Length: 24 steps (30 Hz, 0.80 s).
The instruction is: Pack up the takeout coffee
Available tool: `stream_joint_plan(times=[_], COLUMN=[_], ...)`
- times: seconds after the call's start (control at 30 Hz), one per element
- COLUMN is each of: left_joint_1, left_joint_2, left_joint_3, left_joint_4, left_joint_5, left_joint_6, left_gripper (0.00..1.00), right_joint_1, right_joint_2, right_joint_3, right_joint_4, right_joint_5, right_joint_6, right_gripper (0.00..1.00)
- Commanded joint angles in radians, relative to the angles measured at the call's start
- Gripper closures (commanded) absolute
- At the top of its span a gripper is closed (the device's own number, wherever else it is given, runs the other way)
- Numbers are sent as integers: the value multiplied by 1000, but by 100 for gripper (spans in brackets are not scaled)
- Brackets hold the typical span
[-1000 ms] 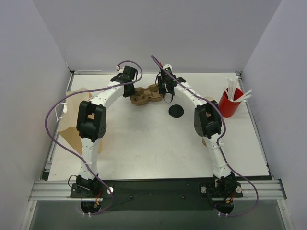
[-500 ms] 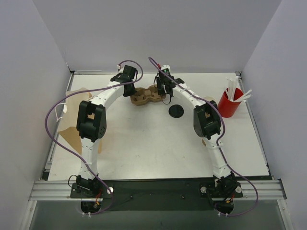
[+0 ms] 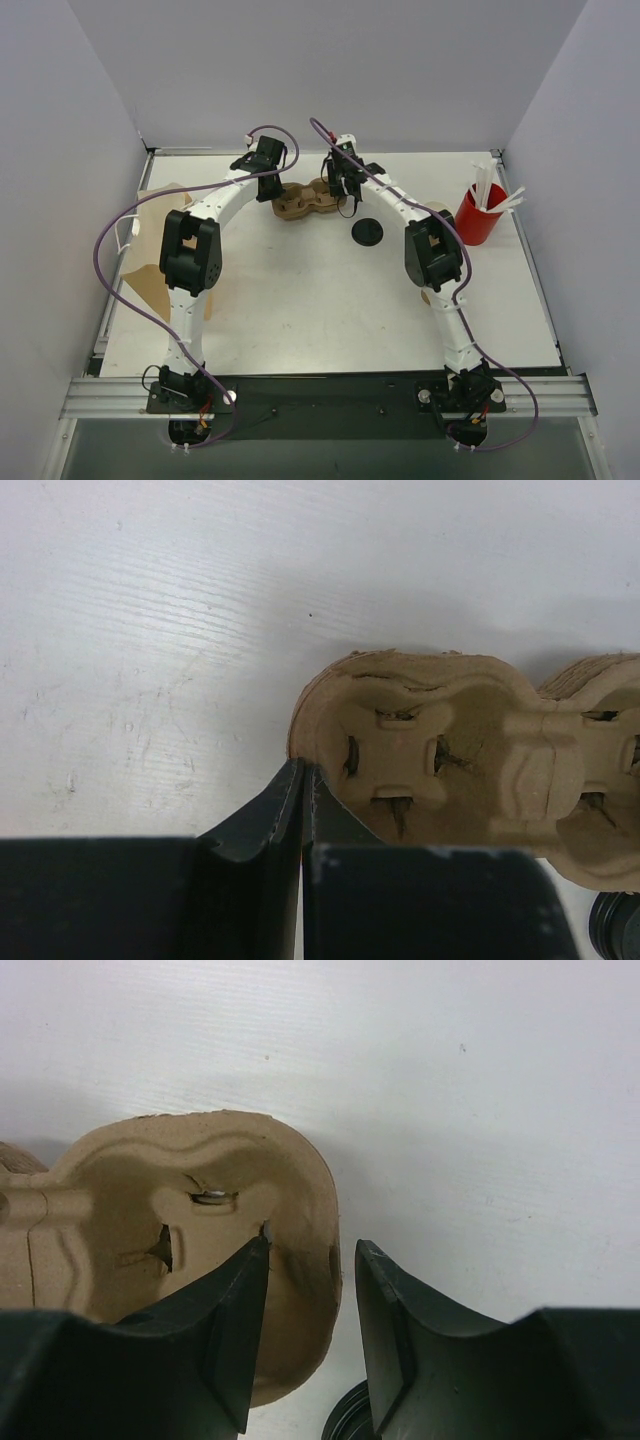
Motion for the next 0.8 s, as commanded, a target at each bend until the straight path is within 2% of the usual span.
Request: stream_joint_plan(times=[0.0,0.4,0.77], left_joint_1=[-1,-1,-1], left_joint_2=[-28,-33,-33], left_joint_3=[46,43,42], left_joint_4=[35,40,39], left_joint_5=[15,23,26], left_joint_6=[23,24,24], left_gripper=[91,91,91], right_joint_1=[8,13,8], right_joint_2=[-98,-98,-78], right_joint_3=[-5,-10,2], right_joint_4=[14,9,-16], right_joint_5=[35,17,34], right_joint_6=[-7,13,18], right_gripper=[64,72,71])
